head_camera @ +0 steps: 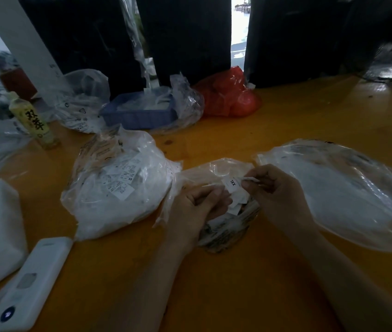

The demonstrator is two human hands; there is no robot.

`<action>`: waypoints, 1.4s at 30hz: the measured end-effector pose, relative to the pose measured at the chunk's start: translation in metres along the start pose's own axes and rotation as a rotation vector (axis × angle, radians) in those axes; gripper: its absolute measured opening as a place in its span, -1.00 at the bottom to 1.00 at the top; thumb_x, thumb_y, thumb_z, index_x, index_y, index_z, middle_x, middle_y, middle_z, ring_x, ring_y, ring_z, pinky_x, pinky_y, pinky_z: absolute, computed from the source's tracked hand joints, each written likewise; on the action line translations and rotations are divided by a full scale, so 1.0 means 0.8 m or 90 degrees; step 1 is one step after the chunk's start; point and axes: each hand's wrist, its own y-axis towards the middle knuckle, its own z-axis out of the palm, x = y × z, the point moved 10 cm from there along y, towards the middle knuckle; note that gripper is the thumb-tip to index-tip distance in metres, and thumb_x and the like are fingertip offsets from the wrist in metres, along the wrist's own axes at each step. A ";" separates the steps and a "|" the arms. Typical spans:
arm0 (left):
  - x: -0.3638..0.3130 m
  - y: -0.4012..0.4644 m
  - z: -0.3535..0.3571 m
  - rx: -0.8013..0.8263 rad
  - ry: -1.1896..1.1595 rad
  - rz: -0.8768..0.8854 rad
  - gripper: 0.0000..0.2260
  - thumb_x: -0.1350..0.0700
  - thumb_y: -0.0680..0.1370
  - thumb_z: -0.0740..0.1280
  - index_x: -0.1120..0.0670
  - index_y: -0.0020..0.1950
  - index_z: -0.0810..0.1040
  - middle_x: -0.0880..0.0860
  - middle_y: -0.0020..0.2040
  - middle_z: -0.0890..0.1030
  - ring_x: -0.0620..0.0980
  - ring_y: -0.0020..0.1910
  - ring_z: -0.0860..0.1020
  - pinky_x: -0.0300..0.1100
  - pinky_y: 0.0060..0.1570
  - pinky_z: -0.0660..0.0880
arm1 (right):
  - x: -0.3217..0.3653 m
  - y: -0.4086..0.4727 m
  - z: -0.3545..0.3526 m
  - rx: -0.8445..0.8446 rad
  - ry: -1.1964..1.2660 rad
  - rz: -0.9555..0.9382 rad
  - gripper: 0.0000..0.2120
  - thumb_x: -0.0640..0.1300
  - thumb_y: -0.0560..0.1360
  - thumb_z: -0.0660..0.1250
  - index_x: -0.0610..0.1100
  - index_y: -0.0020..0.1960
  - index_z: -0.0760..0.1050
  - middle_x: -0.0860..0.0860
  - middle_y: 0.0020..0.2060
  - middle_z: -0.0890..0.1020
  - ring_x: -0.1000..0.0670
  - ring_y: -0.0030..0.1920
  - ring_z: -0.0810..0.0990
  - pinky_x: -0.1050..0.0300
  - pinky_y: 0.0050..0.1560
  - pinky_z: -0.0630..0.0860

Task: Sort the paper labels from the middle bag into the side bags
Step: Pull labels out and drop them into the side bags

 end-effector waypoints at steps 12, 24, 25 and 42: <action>-0.013 -0.006 0.003 -0.002 0.115 0.036 -0.84 -0.09 0.53 0.48 -0.11 0.07 0.74 0.02 0.02 0.78 0.04 0.04 0.76 -0.20 -0.24 0.67 | 0.019 -0.006 -0.001 -0.031 -0.073 -0.058 -0.86 -0.11 0.53 0.45 0.11 -0.02 0.55 0.27 -0.13 0.63 0.23 -0.08 0.61 0.43 -0.11 0.50; -0.011 -0.006 -0.003 -0.026 0.099 0.014 -0.86 -0.09 0.52 0.47 -0.13 0.02 0.77 0.06 -0.03 0.78 0.06 0.01 0.76 -0.20 -0.24 0.67 | 0.013 -0.005 0.004 0.003 -0.126 -0.050 -0.85 -0.11 0.52 0.46 0.11 -0.05 0.54 0.29 -0.14 0.61 0.29 0.00 0.56 0.54 -0.07 0.42; -0.013 -0.006 -0.003 -0.026 0.111 0.020 -0.88 -0.09 0.52 0.48 -0.16 0.02 0.76 0.04 -0.04 0.78 0.04 -0.01 0.77 -0.20 -0.25 0.67 | 0.011 -0.005 0.008 0.024 -0.124 -0.045 -0.85 -0.10 0.52 0.45 0.13 -0.05 0.54 0.28 -0.14 0.61 0.30 -0.02 0.57 0.53 -0.08 0.43; -0.033 -0.012 0.000 -0.068 0.179 0.048 -0.90 -0.11 0.56 0.47 -0.32 0.01 0.75 -0.28 0.06 0.73 0.00 -0.30 0.75 -0.33 -0.37 0.59 | 0.012 -0.011 0.037 0.108 -0.123 -0.034 -0.85 0.10 0.52 0.38 0.12 0.06 0.63 0.29 -0.09 0.63 0.23 -0.10 0.62 0.34 -0.11 0.57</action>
